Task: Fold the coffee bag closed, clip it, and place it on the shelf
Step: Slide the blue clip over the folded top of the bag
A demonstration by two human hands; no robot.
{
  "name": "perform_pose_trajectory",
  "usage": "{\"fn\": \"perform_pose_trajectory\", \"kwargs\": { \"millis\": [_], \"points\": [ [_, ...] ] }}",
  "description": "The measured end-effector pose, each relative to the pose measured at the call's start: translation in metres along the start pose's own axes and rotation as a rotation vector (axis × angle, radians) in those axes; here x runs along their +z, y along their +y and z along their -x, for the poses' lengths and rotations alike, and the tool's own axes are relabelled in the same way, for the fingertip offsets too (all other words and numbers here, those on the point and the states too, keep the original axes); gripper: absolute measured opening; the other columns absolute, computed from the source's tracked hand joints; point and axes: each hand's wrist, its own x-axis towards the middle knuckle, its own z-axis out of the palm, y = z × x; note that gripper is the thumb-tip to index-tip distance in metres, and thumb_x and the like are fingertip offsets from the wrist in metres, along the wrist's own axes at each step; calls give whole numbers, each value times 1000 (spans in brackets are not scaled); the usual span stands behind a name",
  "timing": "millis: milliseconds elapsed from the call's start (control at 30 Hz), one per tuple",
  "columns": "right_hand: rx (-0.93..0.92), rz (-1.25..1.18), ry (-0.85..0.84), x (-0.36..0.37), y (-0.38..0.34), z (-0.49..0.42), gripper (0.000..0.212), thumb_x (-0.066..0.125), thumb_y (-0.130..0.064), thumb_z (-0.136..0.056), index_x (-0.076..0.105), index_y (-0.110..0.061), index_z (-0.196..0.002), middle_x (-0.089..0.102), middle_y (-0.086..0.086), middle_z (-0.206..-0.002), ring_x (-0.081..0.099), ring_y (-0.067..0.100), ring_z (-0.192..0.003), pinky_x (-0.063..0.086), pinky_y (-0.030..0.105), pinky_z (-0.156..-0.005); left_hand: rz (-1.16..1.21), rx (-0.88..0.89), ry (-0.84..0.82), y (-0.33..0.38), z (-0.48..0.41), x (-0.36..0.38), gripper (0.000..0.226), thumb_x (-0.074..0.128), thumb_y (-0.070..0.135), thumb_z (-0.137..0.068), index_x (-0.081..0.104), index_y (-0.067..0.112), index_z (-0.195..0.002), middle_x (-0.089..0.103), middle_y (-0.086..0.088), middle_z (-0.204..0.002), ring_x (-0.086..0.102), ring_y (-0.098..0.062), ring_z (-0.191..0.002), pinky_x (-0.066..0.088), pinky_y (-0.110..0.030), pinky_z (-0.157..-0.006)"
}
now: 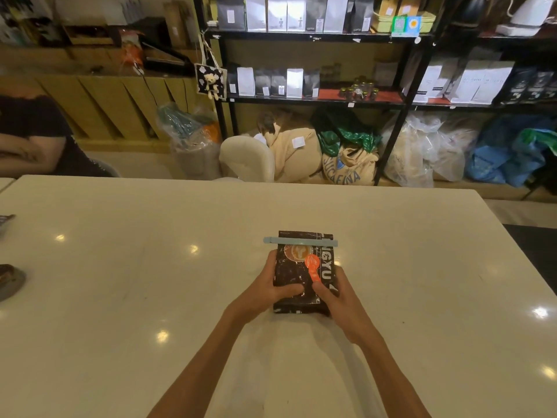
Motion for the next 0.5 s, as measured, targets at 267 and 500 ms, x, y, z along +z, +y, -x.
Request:
{"fn": "perform_pose_trajectory", "kwargs": {
  "millis": [267,500],
  "points": [
    [28,7,30,11,-6,4,40,65,-37,-93,49,-44,-130,66,-3,-127,72,10,-100,63,40,-65,29,72,169,-11,4,6,66,74,3,-85,43,41,-129,65,6,-123,66,-16,-114,59,-38,-86],
    [-269,564,455,49,-33,19,38,54,-43,-96,52,-31,-132,55,-10,-126,54,18,-117,52,33,-90,96,138,568,-16,6,23,62,69,4,-89,39,26,-138,63,-8,-127,66,-25,-114,58,-51,-88]
  ]
}}
